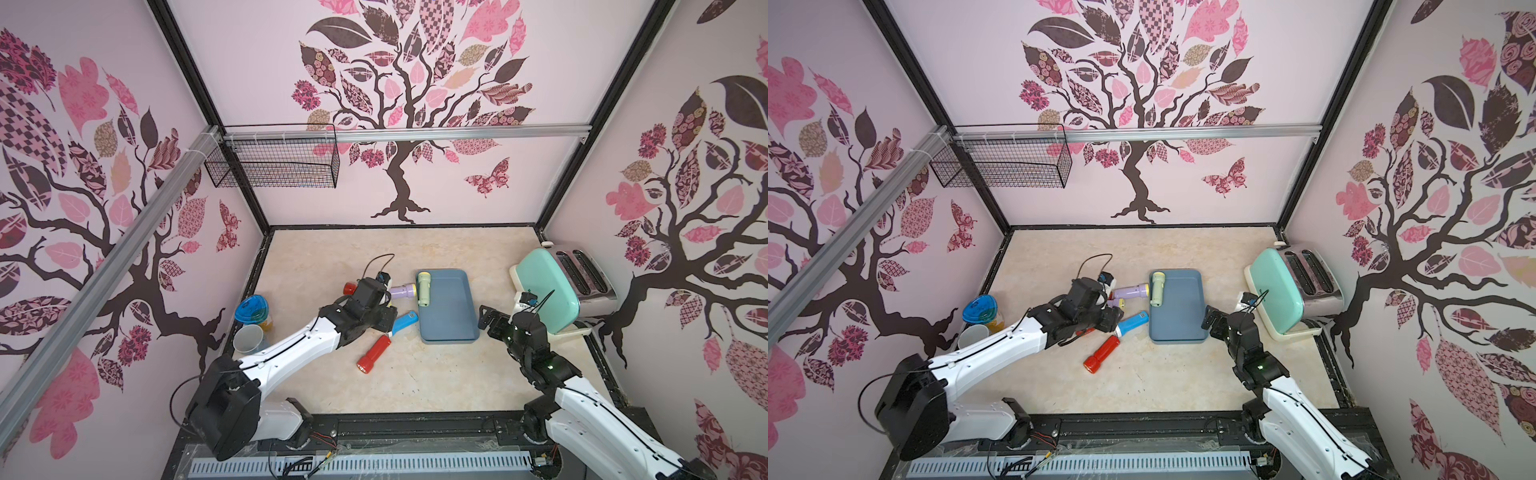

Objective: Put the flashlights into the storage boxes
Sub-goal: Pick up the flashlight from the center of the board.

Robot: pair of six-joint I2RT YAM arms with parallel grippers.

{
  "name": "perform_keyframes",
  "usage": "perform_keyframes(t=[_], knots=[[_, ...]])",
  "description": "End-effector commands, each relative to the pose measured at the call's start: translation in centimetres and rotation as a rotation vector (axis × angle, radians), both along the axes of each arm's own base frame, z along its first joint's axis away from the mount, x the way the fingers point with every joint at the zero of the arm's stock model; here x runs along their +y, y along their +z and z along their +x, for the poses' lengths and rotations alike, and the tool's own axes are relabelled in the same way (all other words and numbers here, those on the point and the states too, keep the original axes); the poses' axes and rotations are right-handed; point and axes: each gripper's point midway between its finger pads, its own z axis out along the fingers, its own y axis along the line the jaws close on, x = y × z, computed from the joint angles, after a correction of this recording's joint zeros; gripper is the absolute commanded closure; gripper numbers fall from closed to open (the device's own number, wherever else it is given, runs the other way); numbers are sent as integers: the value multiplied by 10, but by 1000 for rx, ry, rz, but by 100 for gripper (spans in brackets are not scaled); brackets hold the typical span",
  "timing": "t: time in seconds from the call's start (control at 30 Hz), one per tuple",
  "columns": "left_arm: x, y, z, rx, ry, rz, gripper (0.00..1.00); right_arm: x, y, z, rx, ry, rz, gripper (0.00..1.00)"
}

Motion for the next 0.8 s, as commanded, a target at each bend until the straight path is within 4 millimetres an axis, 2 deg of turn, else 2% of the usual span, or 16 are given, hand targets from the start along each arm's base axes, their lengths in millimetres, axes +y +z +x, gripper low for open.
perform_keyframes(t=[0.0,0.17,0.33,0.47,0.6,0.77], knots=[[-3,-11,1,0,-80,113,41,-7,-4,-2,9,-38,-10,1],[-19,-34,-1,69,-148,120,46,-6,-4,0,4,-33,-7,1],[-32,-34,8,78,-180,154,46,-9,-9,1,30,-49,-33,1],[-43,-36,17,85,-201,153,47,-4,-10,3,23,-30,-19,1],[-47,-54,21,110,-223,190,47,0,-5,9,17,-16,-21,1],[-47,-75,21,169,-227,239,45,-8,-15,6,57,-50,-50,0]])
